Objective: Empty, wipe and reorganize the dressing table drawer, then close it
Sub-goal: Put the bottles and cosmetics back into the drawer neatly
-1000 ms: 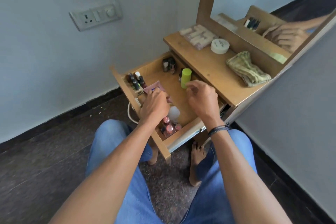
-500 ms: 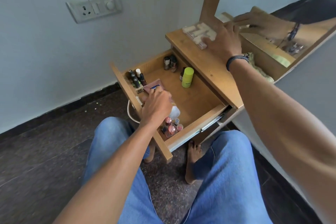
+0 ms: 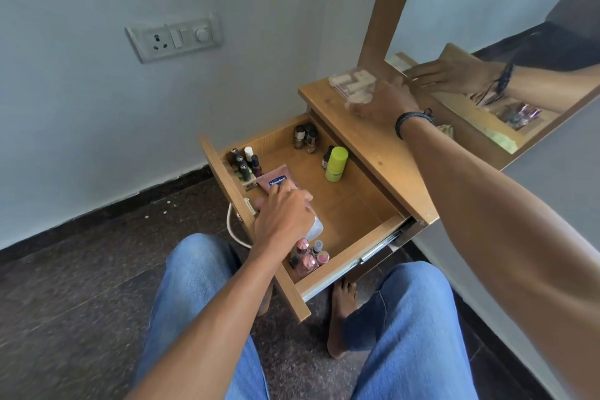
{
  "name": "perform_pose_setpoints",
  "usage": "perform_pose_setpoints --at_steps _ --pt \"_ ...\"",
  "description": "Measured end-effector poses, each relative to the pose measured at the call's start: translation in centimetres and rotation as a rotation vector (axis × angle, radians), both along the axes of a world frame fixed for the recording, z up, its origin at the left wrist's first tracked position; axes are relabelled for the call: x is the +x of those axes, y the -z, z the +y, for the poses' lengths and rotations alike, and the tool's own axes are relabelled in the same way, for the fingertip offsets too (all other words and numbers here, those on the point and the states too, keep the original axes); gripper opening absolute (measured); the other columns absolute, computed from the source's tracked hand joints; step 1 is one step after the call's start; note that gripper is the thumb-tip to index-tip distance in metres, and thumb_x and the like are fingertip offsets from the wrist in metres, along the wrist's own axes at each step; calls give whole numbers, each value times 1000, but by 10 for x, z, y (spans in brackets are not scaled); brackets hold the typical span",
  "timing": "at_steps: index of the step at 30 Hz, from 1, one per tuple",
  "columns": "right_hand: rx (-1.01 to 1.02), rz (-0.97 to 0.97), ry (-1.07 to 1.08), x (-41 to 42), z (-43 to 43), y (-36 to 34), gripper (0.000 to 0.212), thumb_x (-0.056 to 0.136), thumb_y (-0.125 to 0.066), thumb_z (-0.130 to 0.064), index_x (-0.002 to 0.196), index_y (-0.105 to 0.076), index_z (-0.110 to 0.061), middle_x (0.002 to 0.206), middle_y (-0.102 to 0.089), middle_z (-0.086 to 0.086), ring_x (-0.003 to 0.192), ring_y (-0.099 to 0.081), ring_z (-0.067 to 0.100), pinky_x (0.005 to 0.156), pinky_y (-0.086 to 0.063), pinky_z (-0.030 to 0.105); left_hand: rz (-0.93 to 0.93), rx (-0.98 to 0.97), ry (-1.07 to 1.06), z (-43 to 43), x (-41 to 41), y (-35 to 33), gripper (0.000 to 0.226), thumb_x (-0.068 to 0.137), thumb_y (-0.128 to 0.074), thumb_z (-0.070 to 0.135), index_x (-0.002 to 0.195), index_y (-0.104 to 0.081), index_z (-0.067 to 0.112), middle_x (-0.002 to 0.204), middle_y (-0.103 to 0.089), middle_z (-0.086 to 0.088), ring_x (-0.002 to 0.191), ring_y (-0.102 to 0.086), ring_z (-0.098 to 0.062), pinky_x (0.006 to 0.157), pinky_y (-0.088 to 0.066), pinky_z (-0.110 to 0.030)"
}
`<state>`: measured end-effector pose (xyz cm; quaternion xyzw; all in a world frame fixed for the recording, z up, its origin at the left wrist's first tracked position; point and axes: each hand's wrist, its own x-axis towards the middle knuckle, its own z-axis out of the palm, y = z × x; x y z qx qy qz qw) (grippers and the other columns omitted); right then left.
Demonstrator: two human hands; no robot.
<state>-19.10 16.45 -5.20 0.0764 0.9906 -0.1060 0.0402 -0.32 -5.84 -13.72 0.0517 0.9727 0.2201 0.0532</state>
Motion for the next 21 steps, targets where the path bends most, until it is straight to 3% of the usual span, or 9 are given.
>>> perform_pose_setpoints --at_steps 6,12,21 --pt "-6 21 -18 -3 5 0 75 82 -69 -60 140 -52 -15 156 -33 22 139 -37 44 107 -41 51 -17 27 -13 1 -2 -2 32 97 -55 28 127 -65 30 136 -52 3 127 -43 -18 89 -33 -37" --pt "-133 34 23 -5 6 -3 61 75 -77 -41 129 -58 -22 145 -41 18 132 -38 39 87 -38 42 -32 19 -5 0 -3 -4 32 96 -55 24 126 -65 32 137 -51 2 128 -43 -19 95 -38 -44" --pt "-202 73 10 -1 -1 0 71 67 -85 -45 126 -51 -24 144 -38 20 130 -41 42 96 -42 46 -23 18 0 0 -3 2 28 95 -60 31 123 -67 32 135 -54 4 126 -45 -18 95 -38 -44"
